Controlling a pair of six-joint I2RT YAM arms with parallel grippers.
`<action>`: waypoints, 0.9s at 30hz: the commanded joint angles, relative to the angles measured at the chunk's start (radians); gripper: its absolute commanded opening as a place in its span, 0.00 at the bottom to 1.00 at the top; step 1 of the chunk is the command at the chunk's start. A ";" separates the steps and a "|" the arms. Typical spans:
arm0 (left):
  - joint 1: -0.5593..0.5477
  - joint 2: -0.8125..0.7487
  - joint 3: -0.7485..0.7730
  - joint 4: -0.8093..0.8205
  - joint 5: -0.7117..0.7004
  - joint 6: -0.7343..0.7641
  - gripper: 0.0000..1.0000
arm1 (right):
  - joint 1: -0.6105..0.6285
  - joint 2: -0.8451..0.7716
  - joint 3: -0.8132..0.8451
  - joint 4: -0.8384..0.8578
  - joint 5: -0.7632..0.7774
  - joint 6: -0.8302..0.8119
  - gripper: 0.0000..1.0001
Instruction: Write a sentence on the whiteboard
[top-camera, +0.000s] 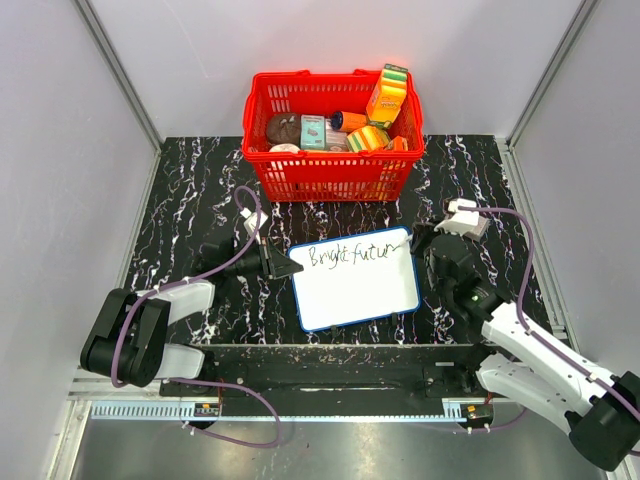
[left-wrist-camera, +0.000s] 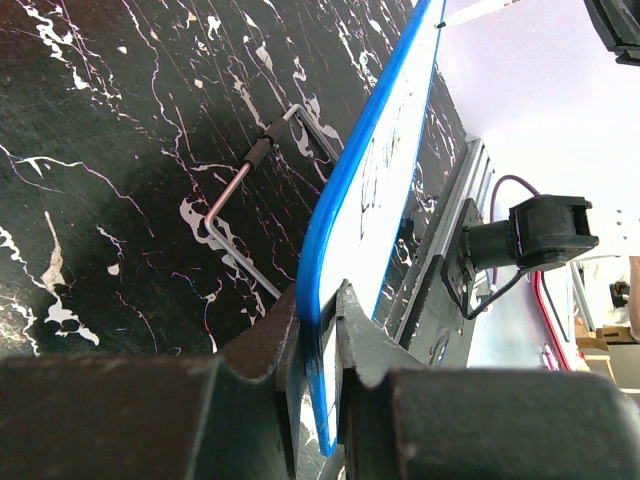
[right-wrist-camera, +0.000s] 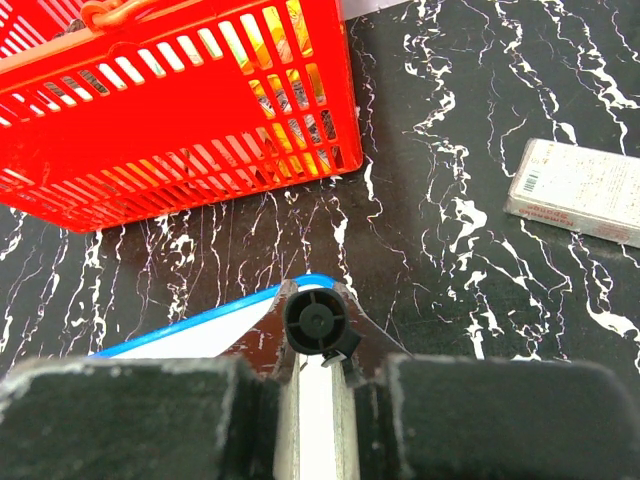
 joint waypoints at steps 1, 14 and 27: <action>0.005 0.025 0.005 -0.039 -0.117 0.116 0.00 | -0.015 0.021 0.051 0.026 0.001 -0.018 0.00; 0.005 0.026 0.005 -0.037 -0.119 0.115 0.00 | -0.014 0.017 0.013 0.006 -0.088 0.008 0.00; 0.005 0.028 0.005 -0.037 -0.117 0.116 0.00 | -0.014 -0.045 -0.041 -0.077 -0.106 0.056 0.00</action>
